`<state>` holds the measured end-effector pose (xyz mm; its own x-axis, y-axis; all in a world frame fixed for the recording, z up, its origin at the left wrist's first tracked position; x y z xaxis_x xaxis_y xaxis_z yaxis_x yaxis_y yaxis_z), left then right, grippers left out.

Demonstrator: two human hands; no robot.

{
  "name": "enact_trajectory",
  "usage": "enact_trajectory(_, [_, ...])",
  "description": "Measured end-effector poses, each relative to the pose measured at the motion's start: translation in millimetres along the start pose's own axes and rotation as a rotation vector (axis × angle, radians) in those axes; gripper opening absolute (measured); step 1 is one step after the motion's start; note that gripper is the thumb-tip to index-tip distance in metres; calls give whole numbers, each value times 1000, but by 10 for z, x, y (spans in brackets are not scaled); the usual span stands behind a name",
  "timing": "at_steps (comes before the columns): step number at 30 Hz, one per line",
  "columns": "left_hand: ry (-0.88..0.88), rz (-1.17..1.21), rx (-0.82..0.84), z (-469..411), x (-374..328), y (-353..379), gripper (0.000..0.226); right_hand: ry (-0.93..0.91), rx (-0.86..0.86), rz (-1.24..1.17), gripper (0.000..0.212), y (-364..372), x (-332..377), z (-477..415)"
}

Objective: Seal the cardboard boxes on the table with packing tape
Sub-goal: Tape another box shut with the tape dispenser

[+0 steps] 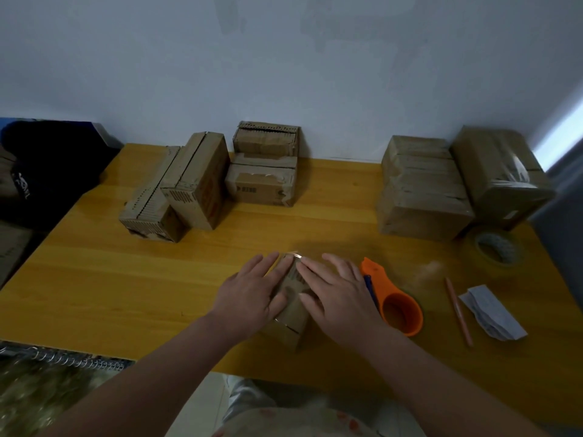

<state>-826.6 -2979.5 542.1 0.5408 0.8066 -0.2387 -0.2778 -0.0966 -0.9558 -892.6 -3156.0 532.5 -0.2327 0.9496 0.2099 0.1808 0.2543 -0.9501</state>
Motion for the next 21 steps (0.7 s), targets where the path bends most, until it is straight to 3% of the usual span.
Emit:
enact_trajectory(5, [39,56,32,-3,83,4,77,217,12,-260,85,-127,-162,-56])
enact_trajectory(9, [152,87,-50,-11,171,10,69,328,222,-349,104,-172,-339,-66])
enact_trajectory(13, [325,59,-252,-6,212,85,49,223,484,-329,113,-131,-411,-95])
enact_trajectory(21, [405,160,-385,0,137,118,43,-43,597,-165,114,-199,-287,-344])
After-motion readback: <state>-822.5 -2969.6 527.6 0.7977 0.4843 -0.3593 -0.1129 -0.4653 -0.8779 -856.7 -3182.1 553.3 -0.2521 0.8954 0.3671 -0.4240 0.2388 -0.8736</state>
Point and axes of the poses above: each hand's wrist, its own z-axis away from the middle knuckle, its own y-axis out of the palm, x = y × z, the point moved 1 cm from there along -z, towards the middle knuckle, and after that the axes turned 4 degrees about -y, right-handed, at the moved point
